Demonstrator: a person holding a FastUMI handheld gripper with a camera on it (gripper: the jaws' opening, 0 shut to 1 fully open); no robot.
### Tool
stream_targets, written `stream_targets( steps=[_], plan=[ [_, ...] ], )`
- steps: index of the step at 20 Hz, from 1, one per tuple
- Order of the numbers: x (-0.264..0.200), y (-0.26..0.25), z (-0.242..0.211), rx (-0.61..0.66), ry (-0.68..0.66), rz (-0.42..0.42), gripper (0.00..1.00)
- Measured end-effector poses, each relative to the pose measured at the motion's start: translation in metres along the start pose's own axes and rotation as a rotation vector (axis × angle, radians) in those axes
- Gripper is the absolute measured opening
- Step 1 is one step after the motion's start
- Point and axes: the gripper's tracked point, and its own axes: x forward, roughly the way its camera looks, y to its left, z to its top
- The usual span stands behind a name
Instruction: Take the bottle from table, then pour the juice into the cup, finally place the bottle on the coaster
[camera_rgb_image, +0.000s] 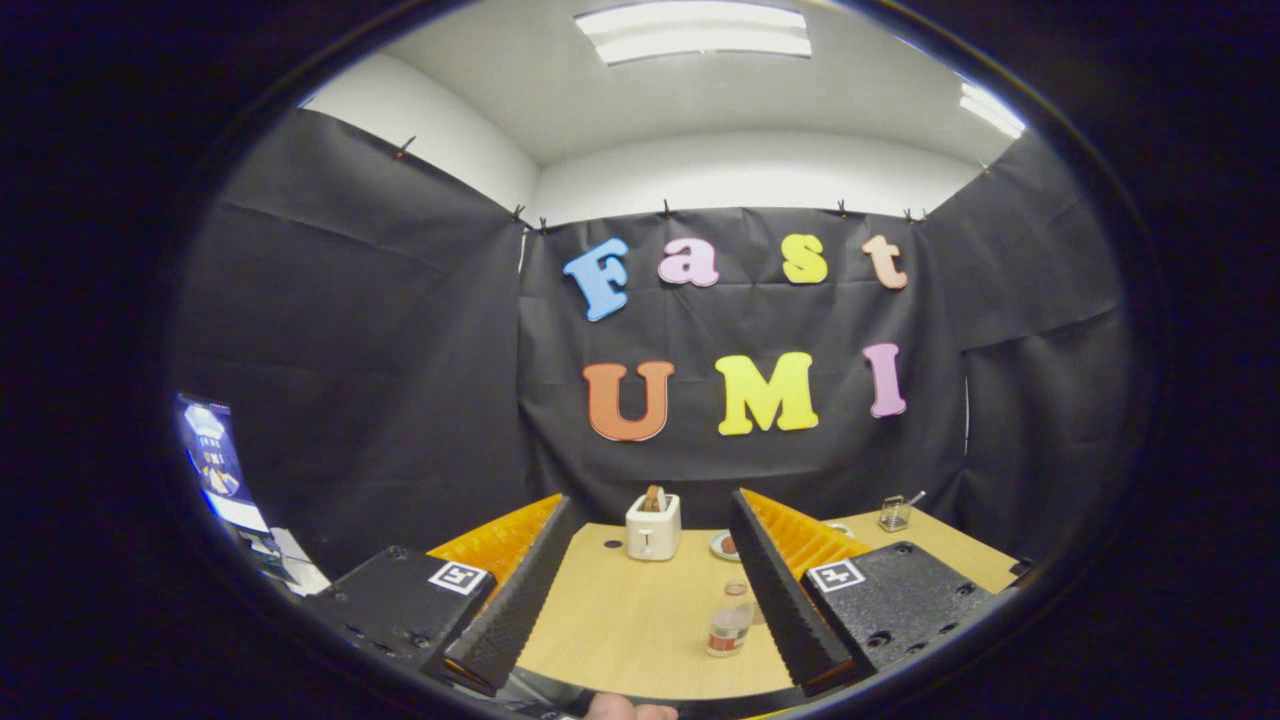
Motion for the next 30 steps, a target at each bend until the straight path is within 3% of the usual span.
stream_targets(
  steps=[13, 22, 30],
  plan=[
    [-0.011, 0.015, -0.047, -0.077, 0.031, 0.031, 1.0],
    [0.0, 0.009, -0.122, -0.099, 0.109, 0.031, 1.0],
    [0.016, -0.033, -0.196, -0.068, 0.164, -0.039, 1.0]
  ],
)
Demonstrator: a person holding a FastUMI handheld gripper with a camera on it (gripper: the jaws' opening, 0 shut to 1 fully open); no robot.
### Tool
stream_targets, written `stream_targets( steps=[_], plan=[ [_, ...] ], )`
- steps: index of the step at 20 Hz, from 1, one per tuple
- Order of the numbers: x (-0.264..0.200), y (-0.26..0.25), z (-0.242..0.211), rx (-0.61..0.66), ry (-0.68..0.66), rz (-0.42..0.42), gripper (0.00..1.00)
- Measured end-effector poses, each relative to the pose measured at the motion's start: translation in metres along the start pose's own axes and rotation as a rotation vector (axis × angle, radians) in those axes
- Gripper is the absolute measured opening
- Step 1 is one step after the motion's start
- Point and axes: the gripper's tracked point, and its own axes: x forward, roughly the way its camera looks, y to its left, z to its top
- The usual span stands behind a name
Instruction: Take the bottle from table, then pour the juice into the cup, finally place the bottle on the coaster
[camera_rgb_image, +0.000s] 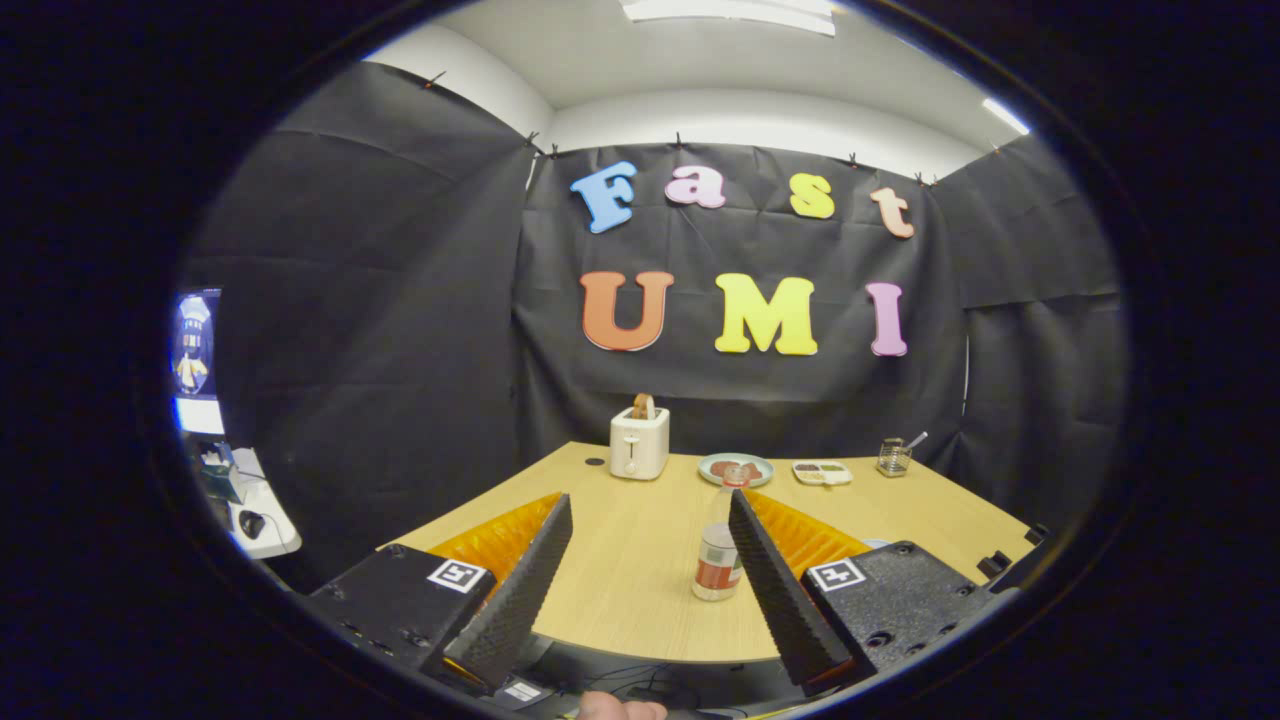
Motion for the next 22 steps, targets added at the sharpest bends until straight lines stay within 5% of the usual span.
stream_targets(
  steps=[8, 22],
  plan=[
    [0.049, -0.06, -0.066, -0.004, 0.061, -0.106, 1.0],
    [0.139, -0.083, -0.118, -0.042, 0.095, -0.127, 1.0]
  ],
)
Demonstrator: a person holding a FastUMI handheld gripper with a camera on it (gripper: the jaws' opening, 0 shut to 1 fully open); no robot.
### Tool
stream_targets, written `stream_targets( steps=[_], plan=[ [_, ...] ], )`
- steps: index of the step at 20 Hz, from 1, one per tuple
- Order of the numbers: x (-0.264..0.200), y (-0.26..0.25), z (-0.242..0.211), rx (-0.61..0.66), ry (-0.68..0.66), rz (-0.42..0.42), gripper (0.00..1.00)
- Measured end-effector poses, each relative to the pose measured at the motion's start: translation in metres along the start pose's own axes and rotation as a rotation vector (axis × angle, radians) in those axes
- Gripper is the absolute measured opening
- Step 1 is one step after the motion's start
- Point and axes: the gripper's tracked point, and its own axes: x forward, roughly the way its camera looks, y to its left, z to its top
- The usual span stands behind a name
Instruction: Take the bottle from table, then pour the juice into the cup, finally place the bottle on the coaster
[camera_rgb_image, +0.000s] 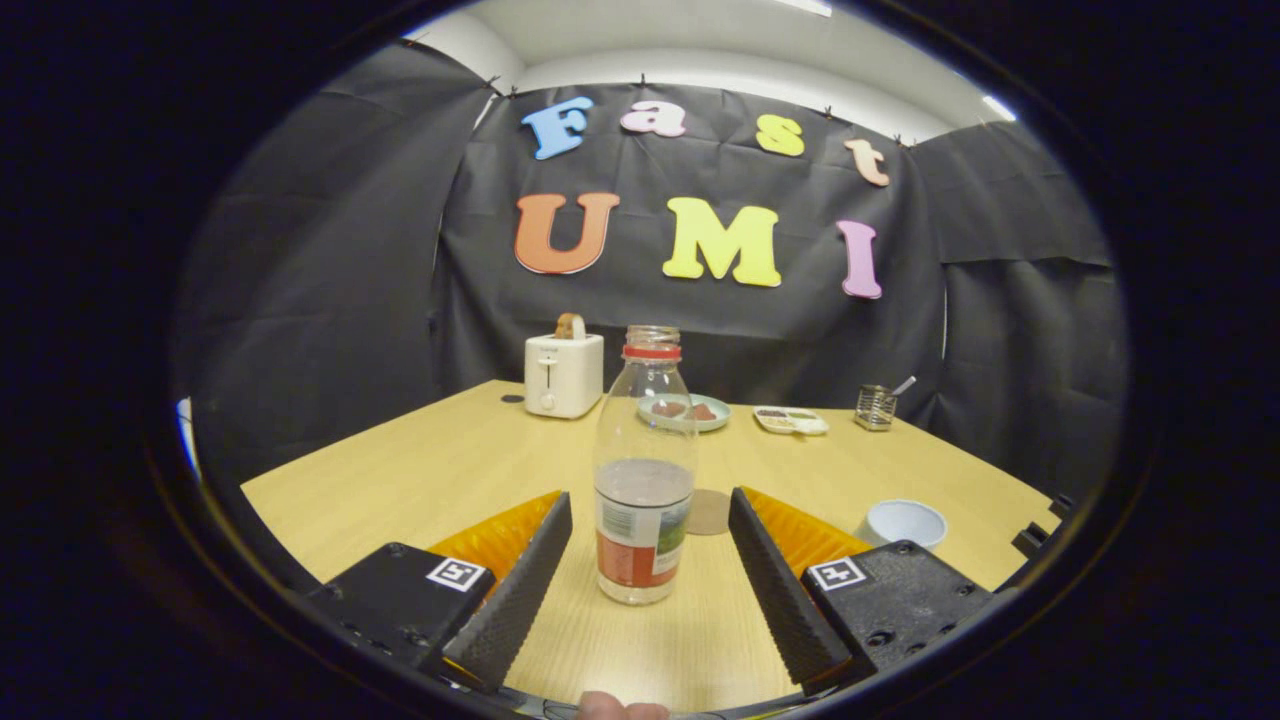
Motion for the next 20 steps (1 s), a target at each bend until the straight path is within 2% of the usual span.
stream_targets(
  steps=[13, 17, 20],
  plan=[
    [0.042, -0.006, 0.0, -0.001, 0.003, -0.012, 1.0],
    [0.044, -0.004, -0.001, 0.005, 0.006, -0.002, 0.85],
    [0.041, -0.007, 0.0, -0.011, 0.036, -0.006, 0.82]
  ],
)
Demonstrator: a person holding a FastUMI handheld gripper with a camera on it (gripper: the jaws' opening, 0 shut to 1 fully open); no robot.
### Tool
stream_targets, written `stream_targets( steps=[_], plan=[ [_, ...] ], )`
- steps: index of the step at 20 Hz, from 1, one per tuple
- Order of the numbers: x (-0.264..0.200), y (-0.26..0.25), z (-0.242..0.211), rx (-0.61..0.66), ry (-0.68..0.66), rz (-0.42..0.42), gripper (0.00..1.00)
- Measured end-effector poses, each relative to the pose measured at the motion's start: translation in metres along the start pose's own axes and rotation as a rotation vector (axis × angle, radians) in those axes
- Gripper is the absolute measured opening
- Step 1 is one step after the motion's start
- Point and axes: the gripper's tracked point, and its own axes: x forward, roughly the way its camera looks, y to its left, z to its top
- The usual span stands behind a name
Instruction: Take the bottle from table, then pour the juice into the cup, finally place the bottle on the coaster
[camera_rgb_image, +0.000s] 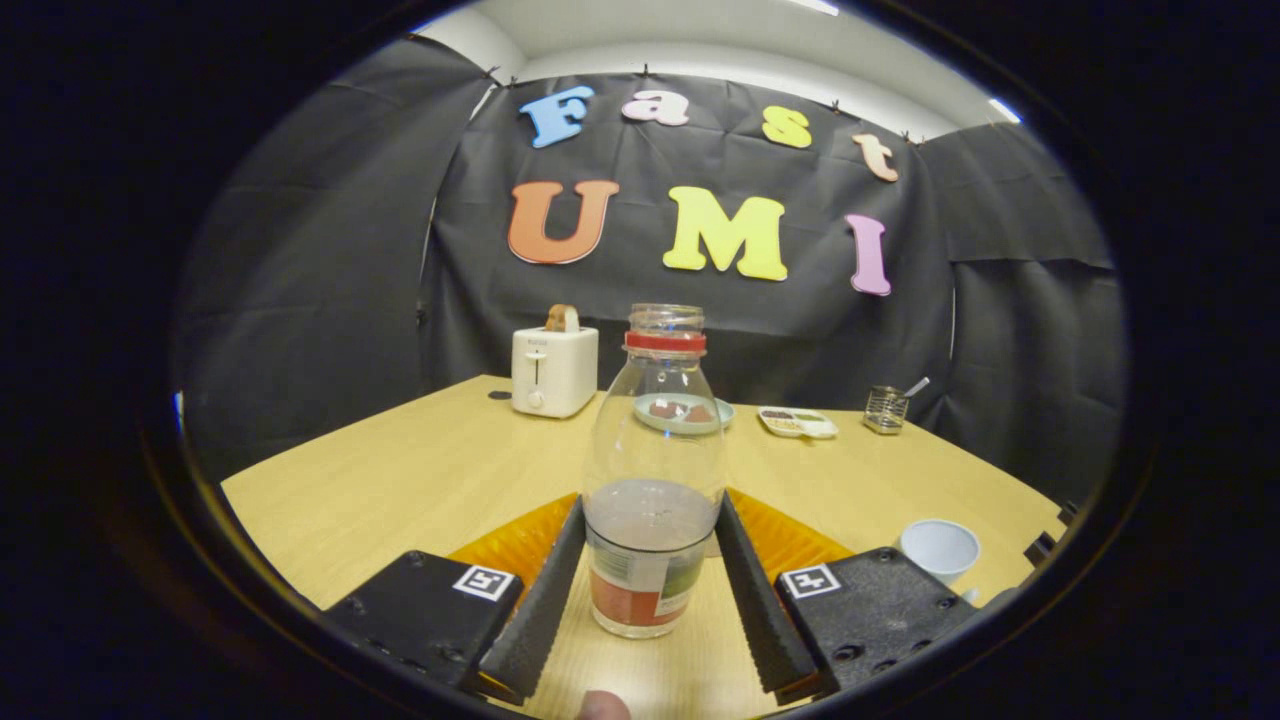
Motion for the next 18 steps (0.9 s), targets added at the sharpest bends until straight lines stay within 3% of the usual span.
stream_targets(
  steps=[3, 7, 15, 18],
  plan=[
    [-0.012, -0.002, 0.009, -0.006, 0.025, 0.015, 0.8],
    [-0.036, -0.007, 0.041, 0.078, -0.018, 0.036, 0.79],
    [-0.077, 0.003, 0.076, 0.396, -0.049, 0.178, 0.77],
    [-0.088, 0.013, 0.082, 0.532, -0.054, 0.276, 0.77]
  ],
)
